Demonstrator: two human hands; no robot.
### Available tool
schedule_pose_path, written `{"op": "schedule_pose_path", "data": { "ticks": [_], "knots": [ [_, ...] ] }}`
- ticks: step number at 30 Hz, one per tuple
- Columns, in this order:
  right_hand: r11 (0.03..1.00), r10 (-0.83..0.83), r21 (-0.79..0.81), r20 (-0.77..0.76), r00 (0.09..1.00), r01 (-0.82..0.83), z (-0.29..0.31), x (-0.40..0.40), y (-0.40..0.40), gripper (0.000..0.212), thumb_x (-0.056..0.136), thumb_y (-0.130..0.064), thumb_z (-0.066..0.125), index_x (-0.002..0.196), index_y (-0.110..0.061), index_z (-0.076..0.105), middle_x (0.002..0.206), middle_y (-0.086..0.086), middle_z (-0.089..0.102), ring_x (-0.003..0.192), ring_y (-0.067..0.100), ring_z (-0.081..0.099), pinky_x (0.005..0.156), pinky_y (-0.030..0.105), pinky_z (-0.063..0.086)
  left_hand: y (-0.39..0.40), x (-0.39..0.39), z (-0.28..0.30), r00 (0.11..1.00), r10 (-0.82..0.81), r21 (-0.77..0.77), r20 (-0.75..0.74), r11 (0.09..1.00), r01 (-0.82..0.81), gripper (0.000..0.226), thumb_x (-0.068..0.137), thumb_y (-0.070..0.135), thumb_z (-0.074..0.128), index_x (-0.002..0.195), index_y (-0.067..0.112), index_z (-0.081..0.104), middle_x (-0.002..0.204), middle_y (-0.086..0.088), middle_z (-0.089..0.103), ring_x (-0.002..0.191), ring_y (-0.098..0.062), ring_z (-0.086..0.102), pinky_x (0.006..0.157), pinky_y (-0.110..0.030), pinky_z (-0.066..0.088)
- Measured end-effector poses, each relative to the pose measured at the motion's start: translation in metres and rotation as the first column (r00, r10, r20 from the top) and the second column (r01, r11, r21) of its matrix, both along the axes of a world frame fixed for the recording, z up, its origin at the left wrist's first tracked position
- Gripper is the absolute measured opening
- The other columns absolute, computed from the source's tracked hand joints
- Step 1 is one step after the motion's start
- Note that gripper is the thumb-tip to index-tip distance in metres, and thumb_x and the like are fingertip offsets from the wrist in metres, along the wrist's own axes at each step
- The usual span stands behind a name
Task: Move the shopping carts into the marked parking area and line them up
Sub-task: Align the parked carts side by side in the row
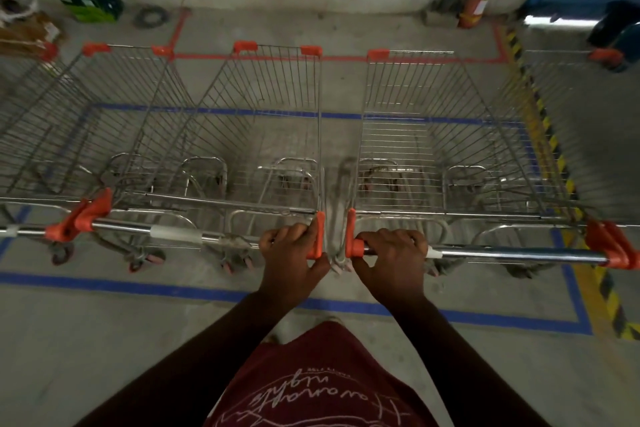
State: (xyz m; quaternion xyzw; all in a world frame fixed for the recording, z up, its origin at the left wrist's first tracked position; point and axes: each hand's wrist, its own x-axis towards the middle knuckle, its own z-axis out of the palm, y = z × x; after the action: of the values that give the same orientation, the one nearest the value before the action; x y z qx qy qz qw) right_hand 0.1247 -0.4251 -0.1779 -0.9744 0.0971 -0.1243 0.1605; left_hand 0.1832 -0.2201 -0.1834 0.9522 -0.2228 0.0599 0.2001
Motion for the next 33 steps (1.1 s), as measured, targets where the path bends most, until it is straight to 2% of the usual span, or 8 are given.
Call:
{"op": "schedule_pose_path", "data": {
  "ticks": [7, 14, 20, 25, 29, 33],
  "knots": [
    [1.000, 0.004, -0.021, -0.001, 1.000, -0.004, -0.001, -0.003, -0.003, 0.019, 0.079, -0.051, 0.074, 0.083, -0.032, 0.073, 0.071, -0.012, 0.065, 0.073, 0.017, 0.064, 0.096, 0.044, 0.039, -0.002, 0.003, 0.005, 1.000, -0.006, -0.028, -0.021, 1.000, 0.005, 0.066, 0.081, 0.053, 0.054, 0.140, 0.025, 0.063, 0.099, 0.012, 0.061, 0.099, -0.013, 0.059, 0.098, -0.037, 0.027],
    [0.999, -0.001, -0.034, -0.014, 1.000, 0.001, 0.002, -0.002, -0.001, 0.019, 0.080, -0.049, 0.067, 0.086, -0.032, 0.074, 0.076, -0.011, 0.067, 0.076, 0.019, 0.064, 0.095, 0.043, 0.037, -0.004, 0.007, 0.003, 1.000, -0.010, 0.017, -0.029, 1.000, 0.010, 0.066, 0.086, 0.057, 0.051, 0.144, 0.027, 0.060, 0.105, 0.013, 0.062, 0.102, -0.013, 0.059, 0.101, -0.040, 0.029],
    [1.000, -0.010, -0.028, -0.058, 0.998, 0.008, 0.003, -0.004, 0.000, 0.016, 0.077, -0.045, 0.075, 0.087, -0.032, 0.073, 0.077, -0.009, 0.067, 0.077, 0.021, 0.064, 0.092, 0.043, 0.038, -0.005, 0.007, 0.001, 1.000, -0.001, 0.031, 0.023, 1.000, 0.000, 0.064, 0.084, 0.056, 0.054, 0.139, 0.025, 0.064, 0.101, 0.013, 0.062, 0.097, -0.015, 0.060, 0.097, -0.038, 0.030],
    [0.999, -0.011, -0.031, -0.059, 0.998, 0.009, 0.005, -0.005, 0.001, 0.016, 0.080, -0.046, 0.070, 0.087, -0.031, 0.072, 0.078, -0.009, 0.067, 0.078, 0.024, 0.064, 0.090, 0.043, 0.038, -0.013, 0.012, 0.006, 0.999, -0.014, 0.022, 0.031, 1.000, 0.013, 0.063, 0.084, 0.055, 0.056, 0.139, 0.023, 0.064, 0.101, 0.010, 0.064, 0.094, -0.018, 0.063, 0.094, -0.036, 0.028],
    [1.000, -0.013, -0.014, -0.036, 0.999, 0.012, 0.007, -0.005, 0.002, 0.016, 0.077, -0.044, 0.069, 0.086, -0.031, 0.072, 0.077, -0.008, 0.068, 0.077, 0.025, 0.064, 0.088, 0.043, 0.040, -0.010, 0.013, 0.008, 0.999, -0.037, 0.066, 0.009, 0.997, 0.037, 0.070, 0.087, 0.060, 0.050, 0.144, 0.021, 0.058, 0.111, 0.006, 0.067, 0.103, -0.022, 0.064, 0.097, -0.038, 0.029],
    [1.000, -0.007, 0.008, -0.016, 1.000, 0.007, 0.006, -0.006, 0.001, 0.016, 0.077, -0.043, 0.069, 0.088, -0.030, 0.071, 0.078, -0.008, 0.067, 0.079, 0.025, 0.064, 0.090, 0.045, 0.039, -0.001, 0.010, 0.008, 0.996, -0.074, 0.114, -0.058, 0.990, 0.080, 0.089, 0.075, 0.070, 0.051, 0.150, 0.021, 0.050, 0.122, 0.005, 0.063, 0.114, -0.023, 0.061, 0.101, -0.044, 0.034]
  ]
}}
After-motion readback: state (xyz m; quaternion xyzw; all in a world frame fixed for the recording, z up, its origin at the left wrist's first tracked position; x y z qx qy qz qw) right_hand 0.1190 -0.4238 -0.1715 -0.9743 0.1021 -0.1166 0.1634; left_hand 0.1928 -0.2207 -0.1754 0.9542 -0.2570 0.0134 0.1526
